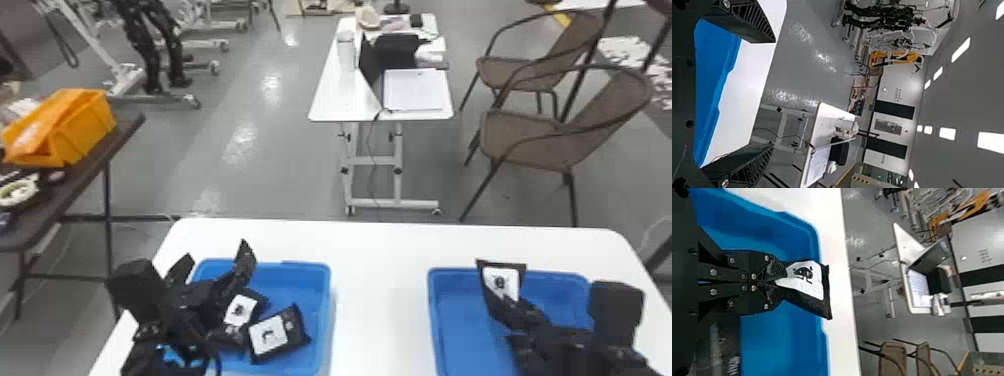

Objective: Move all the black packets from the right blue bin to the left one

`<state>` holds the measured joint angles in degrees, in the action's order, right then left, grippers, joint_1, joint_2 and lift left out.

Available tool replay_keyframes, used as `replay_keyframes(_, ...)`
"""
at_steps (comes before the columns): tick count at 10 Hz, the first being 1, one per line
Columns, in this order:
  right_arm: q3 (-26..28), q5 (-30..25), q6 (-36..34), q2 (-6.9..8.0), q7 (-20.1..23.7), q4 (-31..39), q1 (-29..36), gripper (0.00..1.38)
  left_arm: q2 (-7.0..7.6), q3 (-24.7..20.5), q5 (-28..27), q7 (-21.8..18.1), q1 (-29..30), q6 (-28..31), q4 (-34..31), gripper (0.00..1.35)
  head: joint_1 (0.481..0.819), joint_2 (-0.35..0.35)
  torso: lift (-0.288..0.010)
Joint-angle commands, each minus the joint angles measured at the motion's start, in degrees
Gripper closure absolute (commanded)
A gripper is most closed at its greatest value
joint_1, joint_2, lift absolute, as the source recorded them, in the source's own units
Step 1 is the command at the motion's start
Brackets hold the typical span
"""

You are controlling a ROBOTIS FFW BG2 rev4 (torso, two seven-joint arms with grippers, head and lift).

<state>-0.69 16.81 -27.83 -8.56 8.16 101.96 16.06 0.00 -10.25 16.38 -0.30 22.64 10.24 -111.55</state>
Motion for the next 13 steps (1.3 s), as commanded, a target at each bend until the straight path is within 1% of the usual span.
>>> replay_keyframes(1,0.61,-2.22,-0.91,-1.11,8.19,3.86,-3.75,1.25,-0.15,-0.74,11.13,-0.23,-0.58,2.33,-0.34,0.07,0.695,0.131,0.000)
replay_keyframes(2,-0.54,-3.71,-1.35,-1.11,14.96,3.25,-9.03,1.25,-0.15,-1.79,19.04,-2.42,-2.78,7.43,-0.34,0.06,0.695,0.145,0.000)
replay_keyframes(3,-2.82,-3.45,-2.06,-0.75,19.97,0.70,-14.12,1.25,-0.15,-3.20,25.28,-5.76,-5.33,13.67,-0.16,0.05,0.695,0.153,0.000)
replay_keyframes(4,-6.07,-1.34,-2.32,-1.19,23.48,-2.64,-18.34,1.25,1.41,-2.94,30.37,-8.84,-7.44,16.83,1.07,0.05,0.695,0.154,0.000)
replay_keyframes(5,-9.24,1.82,-1.71,-1.19,26.91,-7.03,-21.95,1.25,2.02,-1.79,35.56,-12.88,-9.19,17.19,4.14,0.03,0.695,0.160,0.000)
replay_keyframes(6,-12.58,6.66,-0.12,-1.02,30.95,-12.84,-25.37,1.25,1.85,-0.91,38.28,-15.78,-10.34,17.45,6.34,0.03,0.695,0.168,0.000)
replay_keyframes(7,-16.01,10.26,1.55,-0.23,35.87,-19.08,-29.24,1.25,0.79,-0.39,38.55,-16.31,-10.95,18.59,6.96,0.03,0.695,0.186,0.000)
replay_keyframes(8,-17.94,10.17,1.63,0.21,36.49,-19.78,-30.82,1.25,0.09,-0.39,38.63,-16.57,-11.39,19.47,7.31,0.03,0.695,0.209,0.000)
replay_keyframes(9,-19.96,10.61,1.63,0.21,36.84,-20.22,-32.05,1.25,-0.15,-0.48,38.63,-17.10,-11.74,20.09,7.75,0.03,0.695,0.217,0.000)
replay_keyframes(11,-22.77,14.39,1.55,-0.05,36.93,-22.24,-32.93,1.25,0.26,0.32,38.63,-17.19,-12.27,20.17,8.10,0.03,0.695,0.238,0.000)
replay_keyframes(12,-23.65,15.89,1.55,0.04,36.93,-23.29,-33.20,1.25,0.44,0.84,38.63,-17.19,-12.71,20.26,8.28,0.06,0.695,0.247,0.000)
replay_keyframes(13,-24.44,16.59,1.63,0.04,36.93,-24.09,-33.46,1.25,0.70,0.93,38.99,-17.28,-13.15,21.32,8.45,0.13,0.695,0.252,0.000)
